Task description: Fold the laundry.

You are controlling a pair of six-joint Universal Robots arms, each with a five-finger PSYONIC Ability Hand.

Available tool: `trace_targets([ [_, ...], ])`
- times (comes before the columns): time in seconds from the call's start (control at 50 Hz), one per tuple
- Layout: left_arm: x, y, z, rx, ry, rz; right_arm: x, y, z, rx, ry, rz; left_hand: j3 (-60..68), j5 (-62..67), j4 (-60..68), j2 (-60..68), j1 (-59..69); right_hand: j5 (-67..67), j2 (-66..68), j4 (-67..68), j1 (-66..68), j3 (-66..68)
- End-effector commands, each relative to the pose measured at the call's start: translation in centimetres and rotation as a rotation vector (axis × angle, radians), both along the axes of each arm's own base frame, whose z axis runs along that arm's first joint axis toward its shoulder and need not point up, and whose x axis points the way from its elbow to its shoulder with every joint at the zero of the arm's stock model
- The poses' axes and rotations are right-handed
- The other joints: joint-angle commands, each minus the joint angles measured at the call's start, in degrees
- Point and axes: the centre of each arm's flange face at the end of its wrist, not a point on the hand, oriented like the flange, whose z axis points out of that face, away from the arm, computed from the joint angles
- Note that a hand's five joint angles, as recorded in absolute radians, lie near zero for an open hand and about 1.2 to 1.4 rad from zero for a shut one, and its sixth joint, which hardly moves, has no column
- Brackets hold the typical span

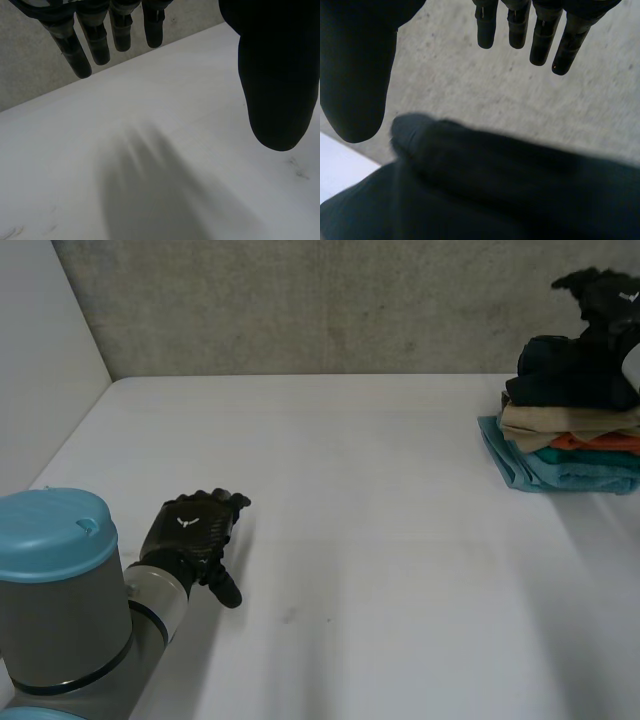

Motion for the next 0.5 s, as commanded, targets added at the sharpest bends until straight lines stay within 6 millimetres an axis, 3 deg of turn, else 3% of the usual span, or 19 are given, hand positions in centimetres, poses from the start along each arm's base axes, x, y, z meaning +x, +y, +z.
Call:
trace_targets([
  [0.02, 0.0, 0.0, -0.1, 0.002, -0.003, 0.000, 0.1, -0.1, -2.6, 0.107, -0.019, 0.020, -1.47, -2.13, -1.14, -0.42, -0.40, -4.06, -2.90, -3.50, -1.20, -2.24],
  [0.12, 0.1, 0.1, -0.2, 0.005, -0.005, 0.001, 0.1, 0.2, -4.2, 0.179, -0.011, 0.025, -1.47, -2.13, -1.14, -0.42, -0.40, -4.06, -2.90, -3.50, -1.20, -2.24],
  [0.24, 0.1, 0.1, -0.2, 0.005, -0.005, 0.000, 0.0, 0.3, -4.4, 0.178, 0.018, 0.024, -1.63, -2.30, -1.30, -0.58, -0.57, -4.06, -2.90, -3.50, -1.20, -2.24],
  [0.42, 0.1, 0.2, -0.2, 0.006, -0.006, -0.004, 0.1, 0.2, -4.3, 0.142, 0.086, 0.029, -1.80, -2.47, -1.47, -0.75, -0.74, 55.47, 56.63, 56.03, 58.33, 57.29],
  [0.5, 0.1, 0.1, -0.2, 0.004, -0.006, -0.002, -0.1, 0.1, -4.2, 0.131, 0.090, 0.030, -1.80, -2.47, -1.47, -0.75, -0.74, 65.94, 67.10, 66.50, 68.80, 67.76],
])
